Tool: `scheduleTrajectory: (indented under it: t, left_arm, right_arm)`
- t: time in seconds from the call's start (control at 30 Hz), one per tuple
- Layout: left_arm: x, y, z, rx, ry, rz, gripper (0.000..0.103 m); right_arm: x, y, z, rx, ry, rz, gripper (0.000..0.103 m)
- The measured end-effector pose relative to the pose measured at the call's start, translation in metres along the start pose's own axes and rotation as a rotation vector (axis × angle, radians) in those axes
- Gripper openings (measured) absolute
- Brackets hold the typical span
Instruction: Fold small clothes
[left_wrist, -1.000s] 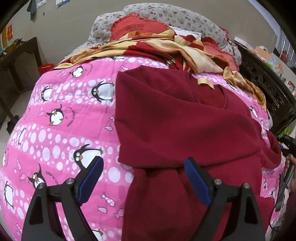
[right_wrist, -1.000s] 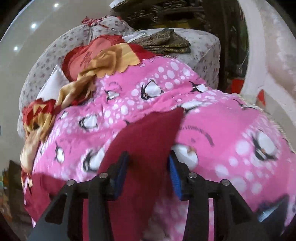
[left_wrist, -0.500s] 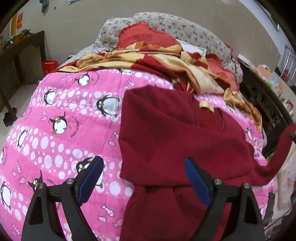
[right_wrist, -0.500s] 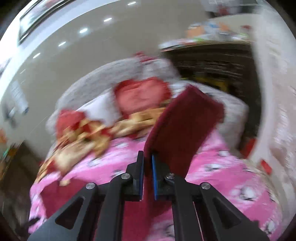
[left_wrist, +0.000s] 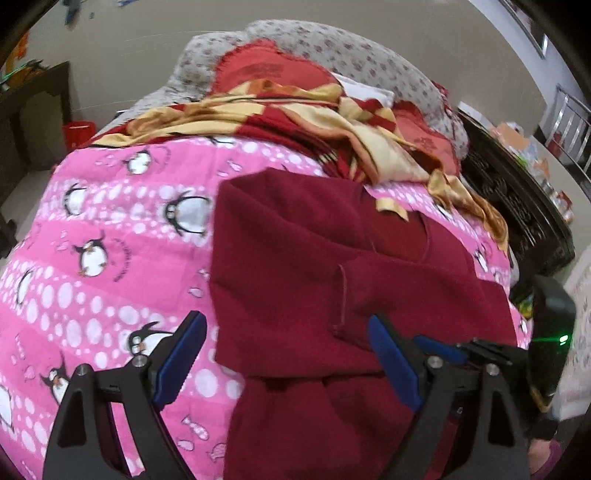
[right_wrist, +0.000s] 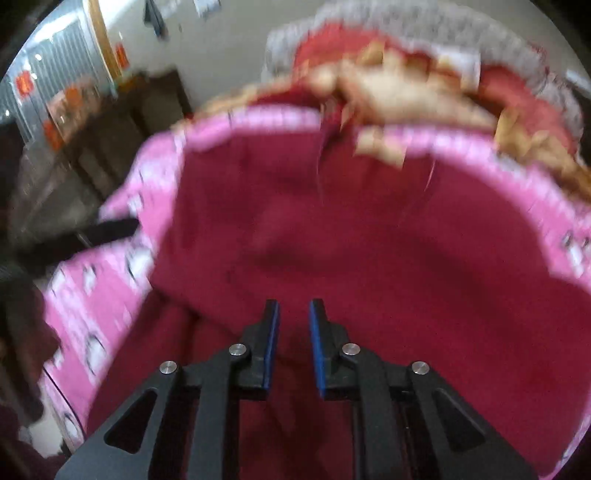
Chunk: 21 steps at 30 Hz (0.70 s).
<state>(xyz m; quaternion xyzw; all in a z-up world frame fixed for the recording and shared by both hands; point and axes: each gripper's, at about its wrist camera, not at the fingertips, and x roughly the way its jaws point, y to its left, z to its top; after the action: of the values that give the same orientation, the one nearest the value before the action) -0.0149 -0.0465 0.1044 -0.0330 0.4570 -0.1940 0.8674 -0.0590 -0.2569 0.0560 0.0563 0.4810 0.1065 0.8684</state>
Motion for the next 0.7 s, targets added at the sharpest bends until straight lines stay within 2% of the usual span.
scheduleTrajectory:
  t: [0.13,0.23,0.3,0.33,0.37,0.4,0.43,0.5,0.53,0.57,0.7]
  left_arm:
    - [0.02,-0.012,0.003,0.027,0.019,0.0,0.092]
    - [0.04,-0.027,0.006,0.031,0.041,-0.04,0.092]
    - [0.05,-0.037,0.005,0.042,0.055,-0.07,0.086]
    - [0.056,-0.044,0.004,0.055,0.069,-0.077,0.073]
    - [0.061,-0.049,0.004,0.067,0.083,-0.073,0.055]
    - [0.069,-0.056,0.003,0.094,0.109,-0.067,0.043]
    - [0.075,-0.061,0.002,0.11,0.128,-0.063,0.028]
    - [0.081,-0.069,-0.001,0.142,0.127,-0.035,0.02]
    - [0.077,-0.071,0.001,0.15,0.121,-0.041,0.011]
    - [0.072,-0.072,0.002,0.151,0.112,-0.053,0.009]
    - [0.015,-0.069,0.02,0.158,-0.026,-0.147,0.008]
  right_arm:
    - [-0.039,-0.022,-0.011,0.068,-0.076,0.028,0.031]
    - [-0.072,-0.042,-0.02,0.123,-0.126,0.016,0.033]
    - [-0.089,-0.055,-0.027,0.17,-0.15,0.007,0.033]
    - [-0.098,-0.064,-0.032,0.201,-0.164,0.002,0.033]
    - [-0.105,-0.07,-0.032,0.227,-0.17,-0.006,0.033]
    - [-0.112,-0.077,-0.036,0.25,-0.176,-0.014,0.033]
    - [-0.117,-0.083,-0.04,0.267,-0.183,-0.019,0.033]
    - [-0.129,-0.092,-0.046,0.302,-0.199,-0.034,0.033]
    - [-0.134,-0.097,-0.049,0.321,-0.21,-0.042,0.033]
    - [-0.137,-0.101,-0.05,0.333,-0.219,-0.045,0.033]
    - [-0.156,-0.119,-0.054,0.375,-0.268,-0.082,0.033]
